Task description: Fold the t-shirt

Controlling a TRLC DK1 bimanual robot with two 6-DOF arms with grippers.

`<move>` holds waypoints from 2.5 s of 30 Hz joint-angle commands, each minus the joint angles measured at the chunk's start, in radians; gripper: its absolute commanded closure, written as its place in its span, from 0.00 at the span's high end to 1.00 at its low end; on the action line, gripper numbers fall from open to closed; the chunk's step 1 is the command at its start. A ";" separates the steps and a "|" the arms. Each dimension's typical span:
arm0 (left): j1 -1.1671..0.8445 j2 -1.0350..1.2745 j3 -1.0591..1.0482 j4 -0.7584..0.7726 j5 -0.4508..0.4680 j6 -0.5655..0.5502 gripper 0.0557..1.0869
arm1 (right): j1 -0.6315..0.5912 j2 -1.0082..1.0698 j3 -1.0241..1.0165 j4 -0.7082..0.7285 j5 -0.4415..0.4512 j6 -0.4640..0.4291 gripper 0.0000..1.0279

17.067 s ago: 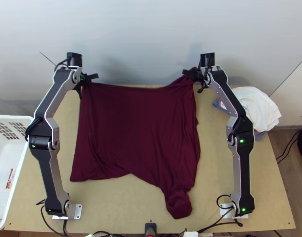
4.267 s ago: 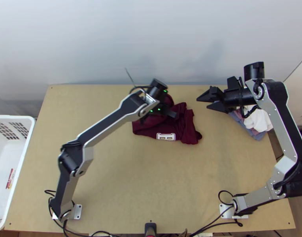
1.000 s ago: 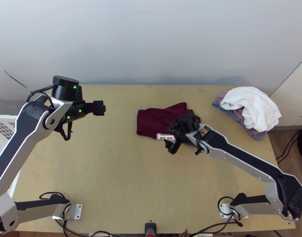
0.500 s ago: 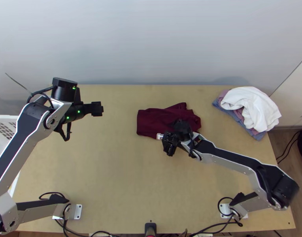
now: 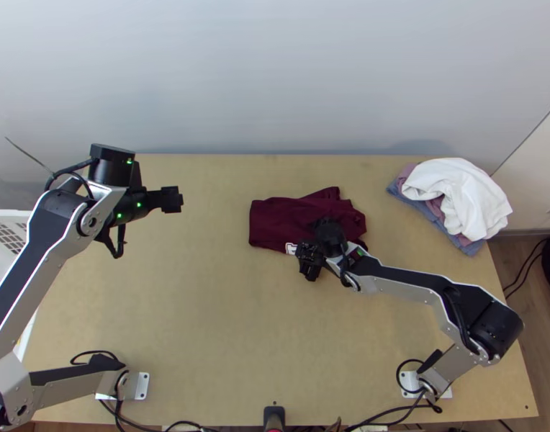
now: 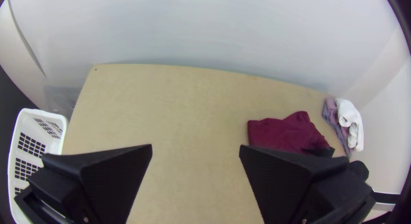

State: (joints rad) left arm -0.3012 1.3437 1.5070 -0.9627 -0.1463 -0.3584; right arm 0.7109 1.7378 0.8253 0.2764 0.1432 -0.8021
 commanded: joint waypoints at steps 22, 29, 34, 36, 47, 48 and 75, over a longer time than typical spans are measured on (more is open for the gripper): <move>0.027 -0.025 -0.068 0.018 0.013 0.009 0.96 | 0.076 -0.126 -0.109 -0.006 0.045 0.038 0.96; 0.040 -0.025 -0.073 0.019 0.014 0.010 0.96 | 0.076 -0.061 -0.049 -0.003 0.045 0.037 0.96; 0.047 -0.025 -0.083 0.019 0.016 0.012 0.96 | 0.076 -0.018 -0.015 0.001 0.055 0.021 0.96; 0.048 -0.025 -0.087 0.019 0.016 0.012 0.96 | 0.076 -0.004 -0.008 0.004 0.059 0.017 0.96; 0.056 -0.021 -0.090 0.022 0.016 0.015 0.96 | 0.035 0.078 0.061 0.024 0.087 -0.002 0.96; 0.057 -0.021 -0.090 0.021 0.016 0.018 0.96 | 0.027 0.085 0.071 0.024 0.087 -0.003 0.96; 0.068 -0.029 -0.100 0.047 0.017 0.050 0.96 | -0.073 0.232 0.259 0.150 0.260 -0.063 0.03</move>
State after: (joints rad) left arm -0.2272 1.3083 1.4029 -0.9291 -0.1291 -0.3099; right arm 0.6491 2.0209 1.0904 0.3264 0.3283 -0.8745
